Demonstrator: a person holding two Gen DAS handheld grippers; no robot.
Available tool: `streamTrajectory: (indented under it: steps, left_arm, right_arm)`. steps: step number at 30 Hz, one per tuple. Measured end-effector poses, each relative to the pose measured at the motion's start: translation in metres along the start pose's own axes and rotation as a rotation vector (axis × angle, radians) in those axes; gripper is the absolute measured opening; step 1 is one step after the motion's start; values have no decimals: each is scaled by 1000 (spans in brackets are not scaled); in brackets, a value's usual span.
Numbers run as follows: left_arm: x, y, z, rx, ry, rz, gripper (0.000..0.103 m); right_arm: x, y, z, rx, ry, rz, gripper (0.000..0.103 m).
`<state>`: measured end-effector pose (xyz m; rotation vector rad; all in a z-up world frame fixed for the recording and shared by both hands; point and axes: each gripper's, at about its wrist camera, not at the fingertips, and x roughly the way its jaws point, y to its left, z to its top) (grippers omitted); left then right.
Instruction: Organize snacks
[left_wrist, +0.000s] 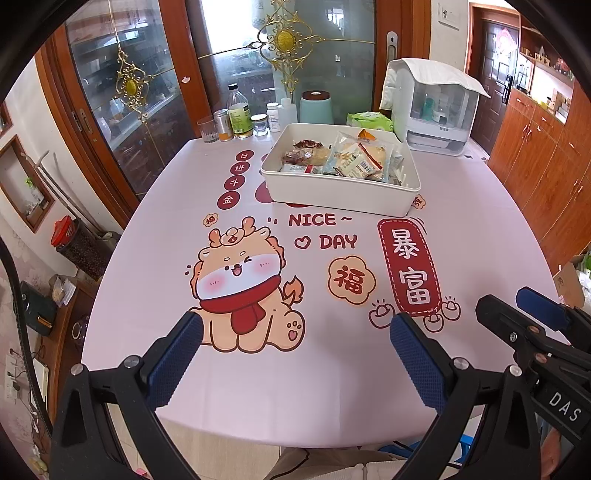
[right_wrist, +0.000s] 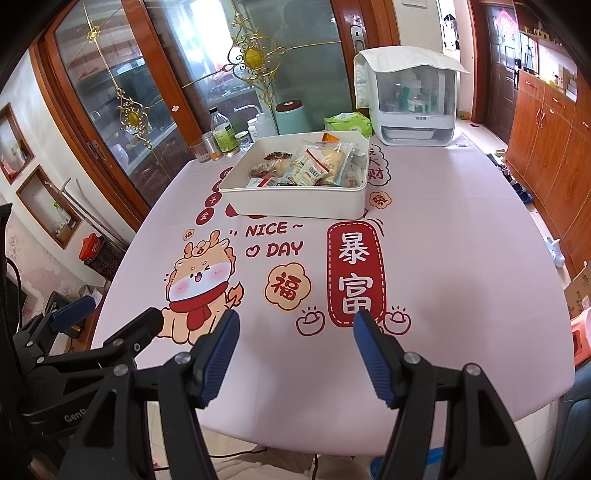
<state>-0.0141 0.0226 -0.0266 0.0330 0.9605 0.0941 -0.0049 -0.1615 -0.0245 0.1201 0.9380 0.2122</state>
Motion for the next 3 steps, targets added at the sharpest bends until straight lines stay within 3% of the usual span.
streamTrajectory:
  steps: [3]
  left_arm:
    - [0, 1, 0, -1, 1, -2, 101]
  right_arm:
    - [0, -1, -1, 0, -1, 1, 65]
